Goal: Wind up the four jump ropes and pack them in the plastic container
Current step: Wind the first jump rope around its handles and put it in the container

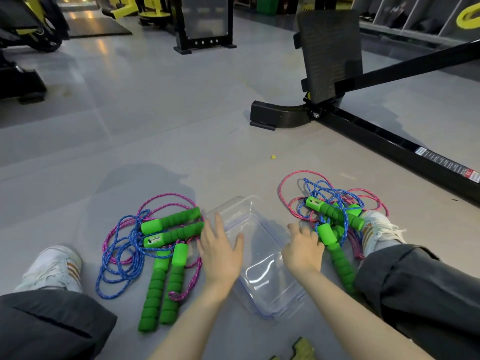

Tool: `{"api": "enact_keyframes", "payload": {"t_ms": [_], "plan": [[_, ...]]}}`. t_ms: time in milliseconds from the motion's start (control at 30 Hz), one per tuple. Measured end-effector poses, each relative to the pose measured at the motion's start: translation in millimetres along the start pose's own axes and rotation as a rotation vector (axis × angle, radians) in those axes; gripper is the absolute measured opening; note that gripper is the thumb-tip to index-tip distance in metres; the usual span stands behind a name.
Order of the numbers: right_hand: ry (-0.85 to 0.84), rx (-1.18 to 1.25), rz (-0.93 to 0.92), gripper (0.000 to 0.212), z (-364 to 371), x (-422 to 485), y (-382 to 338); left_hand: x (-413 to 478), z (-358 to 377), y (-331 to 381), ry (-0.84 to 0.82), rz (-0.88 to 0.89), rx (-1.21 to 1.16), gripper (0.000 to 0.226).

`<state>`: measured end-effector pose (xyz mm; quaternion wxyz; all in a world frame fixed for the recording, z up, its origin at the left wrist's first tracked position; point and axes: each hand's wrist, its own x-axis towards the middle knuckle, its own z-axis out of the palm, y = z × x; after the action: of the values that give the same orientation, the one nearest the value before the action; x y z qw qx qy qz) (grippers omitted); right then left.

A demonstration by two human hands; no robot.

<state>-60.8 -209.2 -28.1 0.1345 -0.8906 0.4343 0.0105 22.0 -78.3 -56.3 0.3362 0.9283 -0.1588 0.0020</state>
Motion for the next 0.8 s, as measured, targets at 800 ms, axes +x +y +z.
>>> {"api": "enact_keyframes", "payload": {"t_ms": [800], "plan": [[-0.074,0.398,-0.086,0.063,7.1,35.0,22.7,15.2,-19.3,-46.0,-0.248,0.318,0.291,0.065]]}}
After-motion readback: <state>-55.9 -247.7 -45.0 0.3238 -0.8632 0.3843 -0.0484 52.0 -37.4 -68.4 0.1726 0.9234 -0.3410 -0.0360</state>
